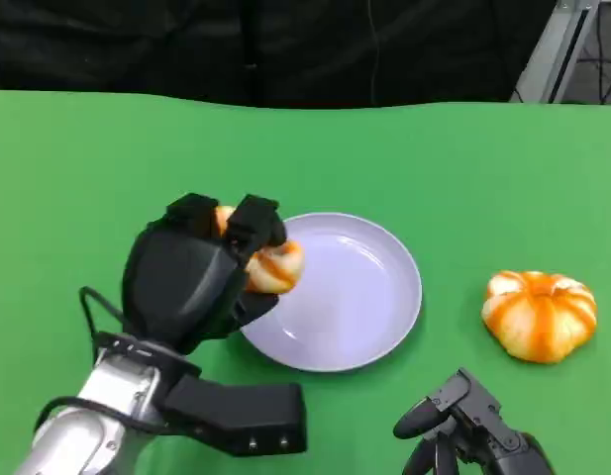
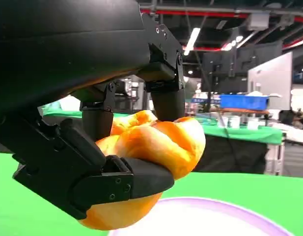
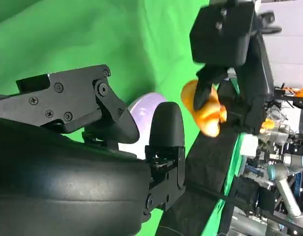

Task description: Grasp the bread from the table and place it into the plate.

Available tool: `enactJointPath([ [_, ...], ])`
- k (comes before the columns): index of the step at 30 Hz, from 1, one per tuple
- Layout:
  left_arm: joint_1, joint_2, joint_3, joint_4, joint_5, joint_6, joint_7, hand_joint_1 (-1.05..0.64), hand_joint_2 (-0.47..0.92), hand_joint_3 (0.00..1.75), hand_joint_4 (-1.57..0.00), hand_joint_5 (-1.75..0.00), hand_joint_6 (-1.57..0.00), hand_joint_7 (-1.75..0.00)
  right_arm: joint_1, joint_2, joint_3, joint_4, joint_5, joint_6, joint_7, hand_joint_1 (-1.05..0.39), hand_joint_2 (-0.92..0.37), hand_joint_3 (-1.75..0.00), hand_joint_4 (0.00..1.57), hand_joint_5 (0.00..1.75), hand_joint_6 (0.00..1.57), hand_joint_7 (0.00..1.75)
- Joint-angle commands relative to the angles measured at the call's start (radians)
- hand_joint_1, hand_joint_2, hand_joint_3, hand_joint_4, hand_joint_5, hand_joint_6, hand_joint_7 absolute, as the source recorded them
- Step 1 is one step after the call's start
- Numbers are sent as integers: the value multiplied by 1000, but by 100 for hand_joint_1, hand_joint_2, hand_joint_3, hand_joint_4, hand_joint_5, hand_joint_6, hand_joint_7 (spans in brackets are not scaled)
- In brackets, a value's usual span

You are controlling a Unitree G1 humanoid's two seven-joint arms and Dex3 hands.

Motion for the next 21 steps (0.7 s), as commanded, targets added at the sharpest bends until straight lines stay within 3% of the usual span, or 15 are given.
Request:
enactJointPath([
  [1,-83,-37,-26,80,-25,-19,-19,-30,47,106,-91,-175,-73,-149,9,-6,1,-12,-9,-9,-9,-4,-92,-118,38,175,15,175],
  [5,-134,-69,-47,151,-40,-33,-31,-30,46,108,-90,-175,-65,-171,19,-4,9,-18,-3,-9,-7,-5,-92,-117,37,175,14,175],
  [8,-191,-106,-64,236,-64,-48,-55,-28,43,107,-91,-175,-67,-174,34,-1,16,-37,-3,3,-8,-5,-92,-117,37,175,15,175],
  [11,-224,-138,-69,287,-101,-44,-103,-28,49,101,-85,-175,-65,-171,46,-2,20,-52,3,1,-7,-4,-92,-117,37,175,14,175],
  [13,-234,-145,-71,298,-117,-38,-133,-30,63,80,-70,-175,-66,-135,50,-2,21,-58,2,4,-7,-5,-92,-116,36,175,14,175],
  [14,-240,-145,-73,288,-134,-25,-202,-31,66,76,-68,-175,-66,-130,54,-1,22,-62,-3,5,-10,-5,-92,-116,36,175,14,175],
  [15,-243,-144,-74,278,-147,-15,-252,-31,71,66,-54,-166,-56,-102,56,-1,22,-65,-6,5,-13,-5,-92,-116,36,175,14,175],
  [16,-249,-142,-76,267,-163,-3,-320,-31,77,50,-42,-154,-50,-72,58,0,24,-67,-7,6,-13,-4,-92,-116,35,175,13,175],
  [17,-252,-140,-76,258,-173,7,-367,-33,79,38,-34,-131,-43,-53,58,0,25,-69,-7,7,-14,-4,-92,-116,35,175,13,175],
  [19,-251,-134,-79,238,-179,25,-425,-39,85,19,-21,-100,-33,-28,59,1,29,-71,-4,8,-13,-4,-92,-116,34,175,13,175],
  [21,-245,-129,-80,220,-174,39,-449,-43,87,9,-13,-84,-26,-19,59,1,31,-71,-3,5,-14,-4,-92,-116,34,175,12,175],
])
